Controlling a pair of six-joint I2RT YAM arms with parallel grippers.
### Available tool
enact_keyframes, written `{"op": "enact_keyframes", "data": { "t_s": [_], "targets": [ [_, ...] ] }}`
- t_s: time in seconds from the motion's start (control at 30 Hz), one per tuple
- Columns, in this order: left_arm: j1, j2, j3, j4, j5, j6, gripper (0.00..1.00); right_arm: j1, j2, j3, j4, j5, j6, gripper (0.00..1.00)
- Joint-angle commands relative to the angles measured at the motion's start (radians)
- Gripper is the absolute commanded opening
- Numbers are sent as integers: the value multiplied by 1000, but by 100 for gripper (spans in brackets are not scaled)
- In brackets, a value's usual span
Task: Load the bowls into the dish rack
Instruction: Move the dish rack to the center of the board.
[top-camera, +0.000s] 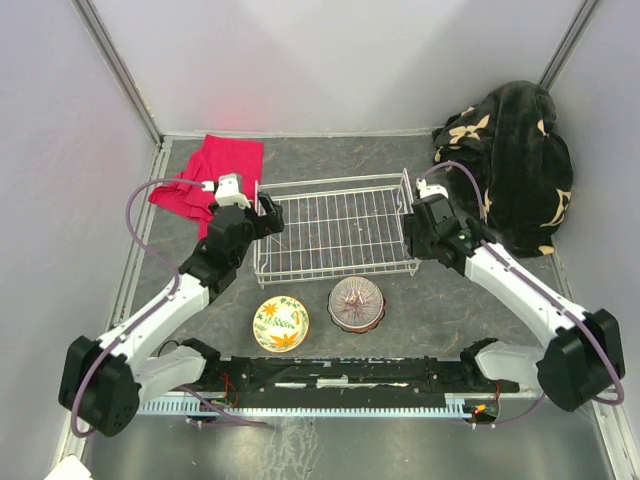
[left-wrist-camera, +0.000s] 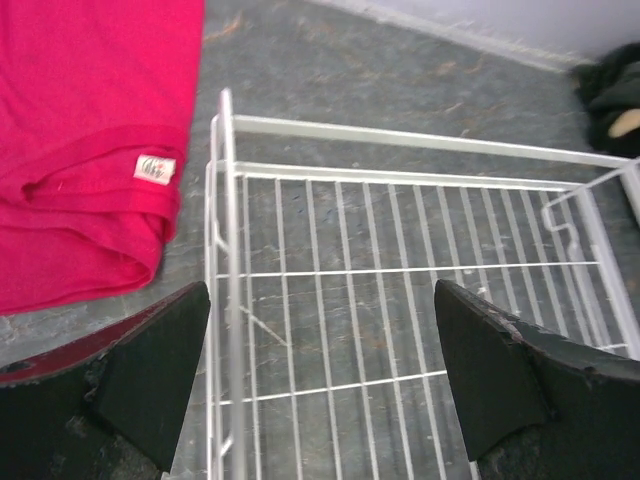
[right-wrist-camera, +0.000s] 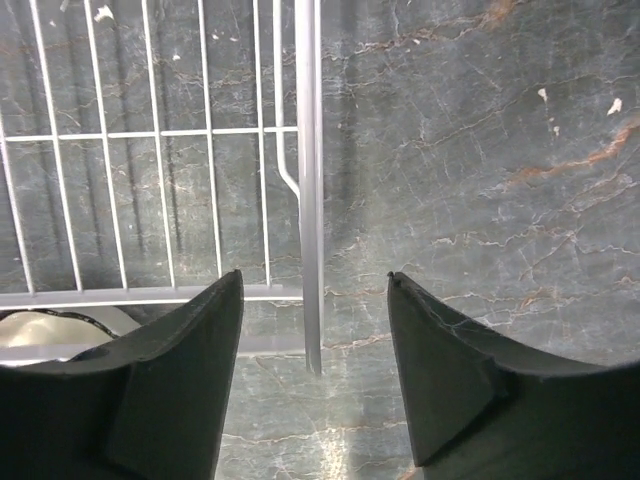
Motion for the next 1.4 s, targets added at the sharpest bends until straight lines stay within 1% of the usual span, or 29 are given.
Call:
{"op": "enact_keyframes", "data": {
  "t_s": [0.0, 0.03, 0.07, 0.13, 0.2, 0.3, 0.37, 0.43, 0.53, 0.6, 0.67, 0.7, 0.73, 0.77, 0.87, 0.9, 0.97, 1.0, 1.07, 1.17, 1.23, 1.27, 1.3, 1.33, 1.37],
  "targets": [
    [-93, -111, 85, -15, -109, 80, 99, 6, -127, -18, 38, 23, 17, 85],
    [-137, -116, 99, -26, -133, 88, 99, 6, -150, -26, 46, 25, 18, 95],
    [-172, -116, 113, -34, -151, 102, 99, 7, -170, -33, 53, 29, 20, 99],
    [-247, -107, 145, -37, -181, 130, 99, 6, -200, -44, 63, 41, 22, 99],
    [-316, -82, 188, -54, -176, 155, 99, 6, -208, -49, 69, 45, 23, 99],
    [-392, -35, 237, -72, -155, 189, 99, 7, -183, -50, 82, 38, 23, 100],
    [-417, -3, 265, -94, -145, 175, 99, 5, -155, -41, 88, 35, 22, 96],
    [-445, 17, 297, -125, -101, 176, 99, 5, -118, -30, 89, 37, 20, 91],
    [-525, -2, 299, -120, -100, 228, 99, 5, -75, -18, 87, 69, 24, 82],
    [-541, -23, 304, -133, -90, 230, 99, 5, -46, -11, 81, 89, 28, 75],
    [-550, -35, 316, -163, -81, 223, 99, 5, -27, -5, 71, 103, 34, 64],
    [-558, -39, 321, -176, -97, 221, 99, 5, -26, -2, 63, 115, 38, 51],
    [-567, -39, 327, -188, -117, 220, 99, 5, -32, -4, 54, 127, 42, 41],
    [-577, -34, 336, -202, -141, 219, 99, 5, -45, -9, 51, 141, 45, 35],
    [-606, 0, 383, -268, -228, 206, 99, -1, -108, -30, 39, 166, 58, 20],
    [-614, 17, 403, -293, -249, 198, 99, -5, -129, -39, 37, 168, 63, 16],
    [-632, 48, 444, -359, -310, 170, 99, -14, -163, -54, 38, 153, 66, 13],
    [-638, 56, 461, -383, -326, 160, 99, -19, -175, -56, 42, 141, 64, 20],
    [-653, 58, 485, -434, -344, 133, 99, -19, -182, -56, 54, 108, 60, 45],
    [-697, 35, 512, -536, -404, 81, 99, -18, -193, -53, 57, 60, 55, 63],
    [-726, 18, 516, -618, -434, 29, 99, -19, -223, -64, 72, 30, 57, 77],
    [-740, 7, 505, -651, -436, 2, 99, -19, -240, -74, 81, 20, 59, 84],
    [-760, -8, 481, -674, -439, -20, 99, -19, -256, -79, 88, 13, 60, 97],
    [-785, -29, 451, -685, -452, -40, 99, -18, -271, -84, 94, 4, 61, 100],
    [-815, -46, 422, -702, -475, -66, 99, -18, -284, -88, 99, -8, 61, 99]
  ]
}}
